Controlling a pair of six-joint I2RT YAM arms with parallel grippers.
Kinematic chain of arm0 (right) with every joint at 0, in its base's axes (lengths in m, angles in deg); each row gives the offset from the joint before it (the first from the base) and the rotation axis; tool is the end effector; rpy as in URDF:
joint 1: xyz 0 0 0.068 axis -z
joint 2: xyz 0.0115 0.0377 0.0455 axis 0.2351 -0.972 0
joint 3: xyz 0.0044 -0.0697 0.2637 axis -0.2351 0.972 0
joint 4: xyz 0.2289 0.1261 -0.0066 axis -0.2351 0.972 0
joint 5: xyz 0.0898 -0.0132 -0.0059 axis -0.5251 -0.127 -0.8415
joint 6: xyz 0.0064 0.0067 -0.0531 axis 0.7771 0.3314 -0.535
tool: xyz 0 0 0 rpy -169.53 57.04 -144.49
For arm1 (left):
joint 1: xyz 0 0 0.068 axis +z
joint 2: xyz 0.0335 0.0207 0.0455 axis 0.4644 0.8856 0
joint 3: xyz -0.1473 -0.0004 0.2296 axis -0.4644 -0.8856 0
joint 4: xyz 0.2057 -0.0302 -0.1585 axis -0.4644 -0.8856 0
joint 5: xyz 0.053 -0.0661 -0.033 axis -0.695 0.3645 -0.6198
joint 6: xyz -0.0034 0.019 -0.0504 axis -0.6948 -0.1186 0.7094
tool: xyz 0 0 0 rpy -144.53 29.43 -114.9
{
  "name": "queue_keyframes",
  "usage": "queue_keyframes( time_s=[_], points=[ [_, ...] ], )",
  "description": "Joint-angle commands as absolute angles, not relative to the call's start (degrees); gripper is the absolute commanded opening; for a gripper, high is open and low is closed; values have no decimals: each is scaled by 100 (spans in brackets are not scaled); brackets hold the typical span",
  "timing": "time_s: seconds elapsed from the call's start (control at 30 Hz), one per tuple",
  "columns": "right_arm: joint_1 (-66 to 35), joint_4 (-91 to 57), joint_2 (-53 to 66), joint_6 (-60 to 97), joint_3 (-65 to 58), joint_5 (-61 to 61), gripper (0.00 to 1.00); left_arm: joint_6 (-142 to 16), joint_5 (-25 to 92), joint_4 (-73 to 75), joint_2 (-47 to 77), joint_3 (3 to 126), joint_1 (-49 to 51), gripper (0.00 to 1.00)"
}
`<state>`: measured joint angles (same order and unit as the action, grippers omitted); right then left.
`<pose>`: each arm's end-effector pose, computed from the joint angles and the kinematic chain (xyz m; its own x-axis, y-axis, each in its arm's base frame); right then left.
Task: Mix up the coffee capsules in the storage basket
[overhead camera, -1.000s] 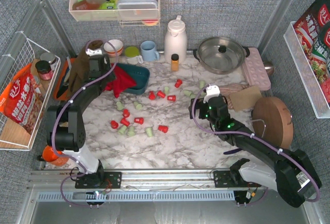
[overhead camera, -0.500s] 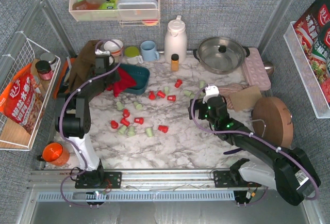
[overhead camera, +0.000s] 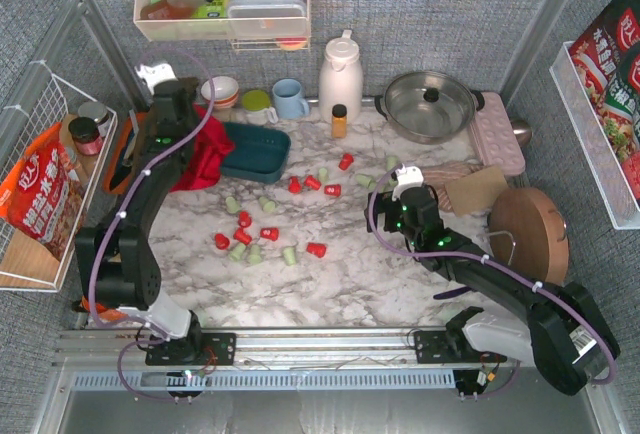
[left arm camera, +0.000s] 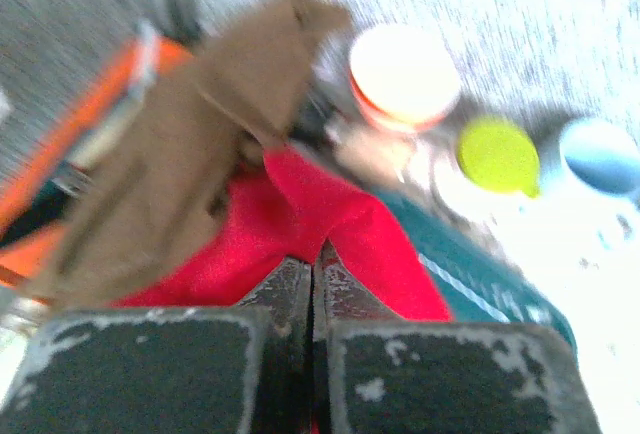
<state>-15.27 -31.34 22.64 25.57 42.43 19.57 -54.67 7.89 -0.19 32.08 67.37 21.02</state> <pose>0.2171 0.1115 0.2214 -0.3805 0.0560 -0.9231 -0.2254 0.9625 0.1512 0.3855 -0.0342 0.3303 -0.2088 -0.2975 -0.9316 -0.2596 0.9353 -0.2405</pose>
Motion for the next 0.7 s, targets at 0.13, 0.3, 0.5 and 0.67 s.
queue_keyframes(
  time_s=[0.13, 0.3, 0.5, 0.67],
  points=[
    [-1532, -3210, 2324, 2651, 4162, 1856, 96, -7830, -2486, 162, 3455, 8156, 2223, 0],
    [-1538, -3204, 2370, 2660, 4184, 1854, 96, -8918, -2992, 852, 3851, 8688, 2406, 0],
    [-1533, -3184, 2348, 2643, 4162, 1864, 96, -8664, -2887, -128, 4956, 9746, 2645, 0],
    [-1533, -3191, 2324, 2616, 4168, 1909, 97, -8030, -2869, -790, 5743, 10386, 2798, 0]
  ],
)
